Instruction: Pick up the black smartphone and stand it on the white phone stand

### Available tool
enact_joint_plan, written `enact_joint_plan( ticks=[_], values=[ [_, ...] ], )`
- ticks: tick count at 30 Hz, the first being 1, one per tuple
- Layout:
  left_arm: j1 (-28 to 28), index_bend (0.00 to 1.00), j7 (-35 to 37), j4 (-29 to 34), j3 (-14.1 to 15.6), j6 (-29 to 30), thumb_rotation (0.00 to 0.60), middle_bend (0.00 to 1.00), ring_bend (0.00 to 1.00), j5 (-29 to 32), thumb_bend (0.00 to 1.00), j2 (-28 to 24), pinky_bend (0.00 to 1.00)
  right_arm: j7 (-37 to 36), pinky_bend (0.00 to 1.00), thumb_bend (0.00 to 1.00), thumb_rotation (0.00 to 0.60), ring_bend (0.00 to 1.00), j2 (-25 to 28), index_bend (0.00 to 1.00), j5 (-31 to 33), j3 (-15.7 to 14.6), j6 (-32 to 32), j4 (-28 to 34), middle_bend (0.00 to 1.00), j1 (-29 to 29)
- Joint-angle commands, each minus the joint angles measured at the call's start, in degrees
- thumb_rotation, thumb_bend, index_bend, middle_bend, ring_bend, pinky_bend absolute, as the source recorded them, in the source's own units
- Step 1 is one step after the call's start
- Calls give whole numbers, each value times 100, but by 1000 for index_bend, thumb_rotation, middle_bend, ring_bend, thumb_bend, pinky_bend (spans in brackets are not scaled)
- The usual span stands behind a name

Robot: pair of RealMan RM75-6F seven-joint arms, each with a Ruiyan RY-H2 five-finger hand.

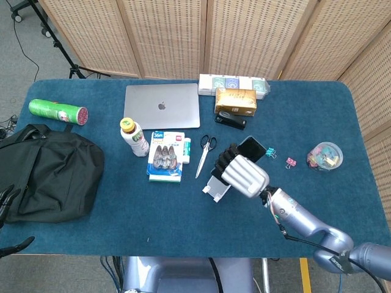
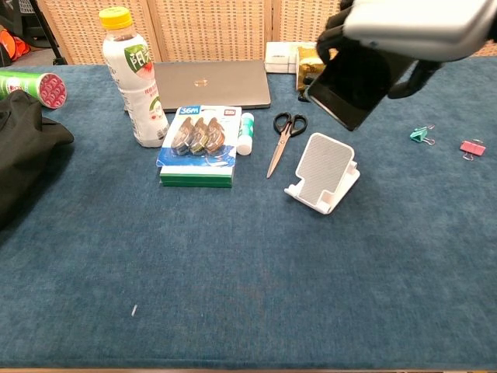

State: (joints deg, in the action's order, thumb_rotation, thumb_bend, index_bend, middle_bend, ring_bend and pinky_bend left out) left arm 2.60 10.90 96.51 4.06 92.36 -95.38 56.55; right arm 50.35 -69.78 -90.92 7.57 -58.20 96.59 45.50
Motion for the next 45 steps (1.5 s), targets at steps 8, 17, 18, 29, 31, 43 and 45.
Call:
enact_joint_plan(
  ticks=[8,17,18,29,31,43,45],
  values=[
    [-13,0,33,-16,13,-32,600,0,0,-1,0,-16,0,3795,341,440,600,405,-1167,594,2091,230,-181,974,506,202],
    [-28,0,66,-16,14,-64,600,0,0,19,0,-38,0,4751,341,447,600,407,-1295,594,3081,54,-479,1269,506,497],
    [-29,0,63,-17,14,-64,600,0,0,17,0,-36,0,4779,341,450,600,407,-1296,594,3112,29,-503,1251,506,525],
    [-35,0,10,6,9,-80,600,0,0,31,0,-20,0,4933,341,466,600,422,-1341,594,2952,-403,-715,1124,506,726],
    [-34,0,3,6,12,-80,600,0,0,25,0,-17,0,5007,341,466,600,423,-1410,594,2898,-485,-791,1077,506,746],
    [-36,0,35,0,19,-85,600,0,0,25,0,-28,0,5705,342,466,600,423,-1802,594,3497,-591,-1149,964,505,894],
    [-38,0,48,-3,18,-87,600,0,0,29,0,-31,0,5780,342,466,600,423,-1845,594,3654,-587,-1196,995,505,921]
  ],
)
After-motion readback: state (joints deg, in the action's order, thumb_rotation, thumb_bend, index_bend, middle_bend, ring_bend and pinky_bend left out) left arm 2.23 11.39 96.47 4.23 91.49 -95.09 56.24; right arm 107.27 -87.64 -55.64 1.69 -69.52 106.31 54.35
